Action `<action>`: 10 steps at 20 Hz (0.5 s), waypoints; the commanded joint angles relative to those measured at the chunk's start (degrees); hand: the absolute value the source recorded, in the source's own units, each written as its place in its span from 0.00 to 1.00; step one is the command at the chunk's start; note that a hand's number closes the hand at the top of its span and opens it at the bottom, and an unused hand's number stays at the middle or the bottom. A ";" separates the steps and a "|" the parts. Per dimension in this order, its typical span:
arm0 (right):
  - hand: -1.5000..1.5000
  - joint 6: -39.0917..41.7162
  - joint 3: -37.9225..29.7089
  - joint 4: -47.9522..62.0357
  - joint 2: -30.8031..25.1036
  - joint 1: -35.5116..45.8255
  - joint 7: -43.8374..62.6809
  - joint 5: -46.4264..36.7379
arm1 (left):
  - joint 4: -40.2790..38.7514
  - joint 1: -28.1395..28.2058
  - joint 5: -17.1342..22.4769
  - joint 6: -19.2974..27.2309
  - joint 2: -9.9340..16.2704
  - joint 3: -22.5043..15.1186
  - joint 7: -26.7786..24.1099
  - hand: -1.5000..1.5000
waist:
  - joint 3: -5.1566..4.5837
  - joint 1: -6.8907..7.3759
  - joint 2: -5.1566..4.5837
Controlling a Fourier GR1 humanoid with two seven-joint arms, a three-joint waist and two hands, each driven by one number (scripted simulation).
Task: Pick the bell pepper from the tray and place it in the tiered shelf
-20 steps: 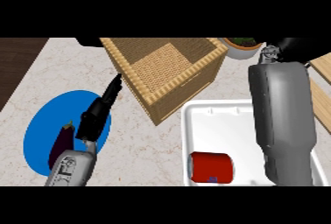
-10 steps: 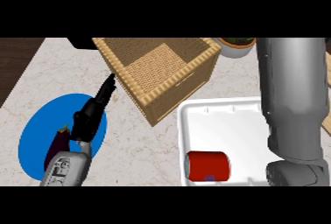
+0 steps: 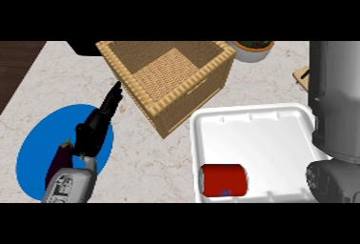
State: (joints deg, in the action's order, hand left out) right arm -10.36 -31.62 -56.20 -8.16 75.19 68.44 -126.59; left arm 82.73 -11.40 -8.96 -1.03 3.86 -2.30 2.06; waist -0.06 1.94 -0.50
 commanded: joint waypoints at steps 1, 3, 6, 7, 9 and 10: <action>1.00 1.04 -0.88 2.83 -0.77 1.97 9.83 -2.28 | 2.94 -0.05 -0.53 0.33 0.24 -0.37 3.31 0.50 | 0.04 -0.34 0.24; 1.00 -0.47 -2.49 3.30 -3.89 1.78 5.59 -0.37 | -1.58 -0.81 0.99 -0.84 1.09 1.72 -0.16 0.50 | 0.02 -1.00 0.15; 1.00 0.23 -3.17 8.13 -6.34 2.62 5.14 -2.87 | -0.96 1.49 -0.76 0.78 -0.97 -0.52 -2.18 0.50 | 0.01 -0.53 -0.04; 1.00 2.32 -2.53 7.90 -5.56 3.76 5.94 -3.83 | -0.53 0.04 -0.13 -0.07 0.21 0.43 -0.75 0.50 | 0.01 -0.66 0.10; 1.00 -0.67 -3.16 8.84 -6.67 2.09 5.11 -3.48 | 1.41 -1.36 0.24 0.03 -0.38 0.15 2.90 0.50 | 0.04 -0.76 0.12; 1.00 -2.14 -3.68 9.15 -7.36 1.43 5.17 -3.33 | 1.84 1.65 1.63 -1.51 0.93 1.17 0.13 0.50 | 0.03 -0.48 0.10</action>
State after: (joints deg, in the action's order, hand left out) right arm -10.59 -34.60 -49.65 -13.47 76.60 66.09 -129.63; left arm 83.94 -11.29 -8.35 -1.57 4.25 -1.72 3.21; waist -0.03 1.44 -0.40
